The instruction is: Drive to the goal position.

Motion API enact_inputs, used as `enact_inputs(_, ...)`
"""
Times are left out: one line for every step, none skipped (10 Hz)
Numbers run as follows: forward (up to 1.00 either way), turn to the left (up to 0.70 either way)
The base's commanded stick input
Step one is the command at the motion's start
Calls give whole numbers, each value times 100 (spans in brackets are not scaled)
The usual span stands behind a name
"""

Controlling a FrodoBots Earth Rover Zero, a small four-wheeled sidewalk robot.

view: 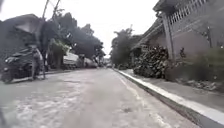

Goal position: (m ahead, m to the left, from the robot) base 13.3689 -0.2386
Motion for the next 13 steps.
enact_inputs(70,0)
enact_inputs(70,0)
enact_inputs(70,-3)
enact_inputs(70,-35)
enact_inputs(70,-28)
enact_inputs(70,-12)
enact_inputs(70,0)
enact_inputs(70,0)
enact_inputs(70,0)
enact_inputs(70,0)
enact_inputs(70,0)
enact_inputs(70,2)
enact_inputs(70,3)
